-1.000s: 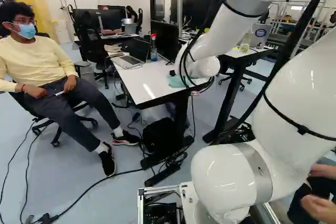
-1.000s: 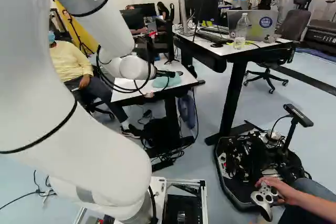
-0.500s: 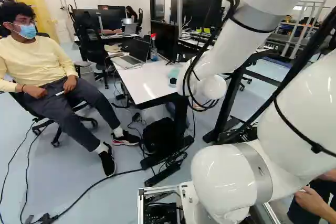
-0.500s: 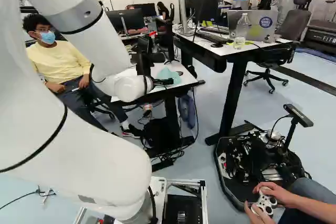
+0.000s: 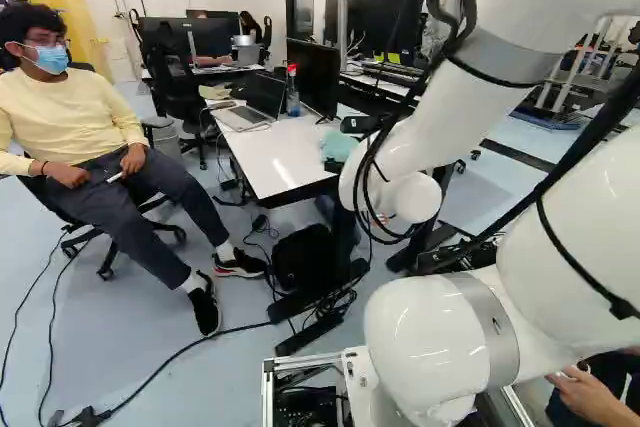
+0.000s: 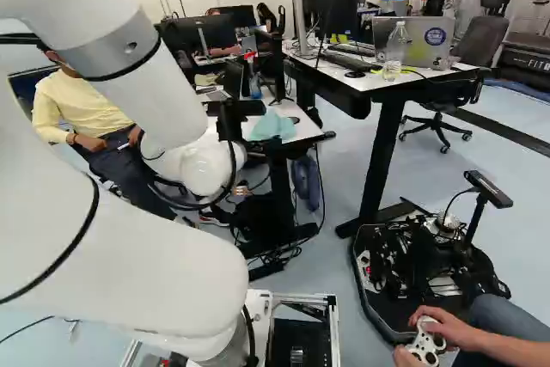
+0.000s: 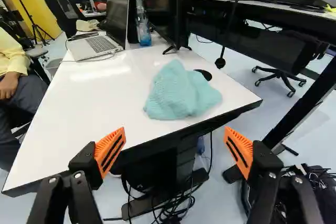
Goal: Clean the table with the green towel
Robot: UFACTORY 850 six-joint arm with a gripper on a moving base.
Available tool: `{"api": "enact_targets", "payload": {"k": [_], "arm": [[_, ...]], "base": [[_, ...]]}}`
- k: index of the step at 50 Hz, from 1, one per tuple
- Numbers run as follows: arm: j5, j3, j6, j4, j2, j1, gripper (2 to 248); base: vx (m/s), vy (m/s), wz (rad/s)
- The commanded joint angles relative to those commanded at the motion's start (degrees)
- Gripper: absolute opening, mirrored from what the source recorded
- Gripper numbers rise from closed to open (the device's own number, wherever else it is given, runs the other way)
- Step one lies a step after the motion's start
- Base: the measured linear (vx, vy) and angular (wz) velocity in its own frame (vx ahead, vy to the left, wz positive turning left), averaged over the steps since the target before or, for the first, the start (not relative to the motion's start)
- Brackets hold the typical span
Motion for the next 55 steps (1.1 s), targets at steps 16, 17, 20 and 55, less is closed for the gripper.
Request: {"api": "enact_targets", "payload": {"k": [16,17,20,55], "arm": [[2.6,2.4,0.0,-0.4,1.1,0.1,247],[2.7,2.5,0.0,-0.4,1.1,0.1,247],[3.0,2.7,0.0,-0.4,1.3,0.1,247],[3.5,3.2,0.0,-0.5,1.5,0.1,247]], "base": [[0.0,0.0,0.0],[0.0,0.0,0.0],[0.0,0.0,0.0],[0.0,0.0,0.0]]}}
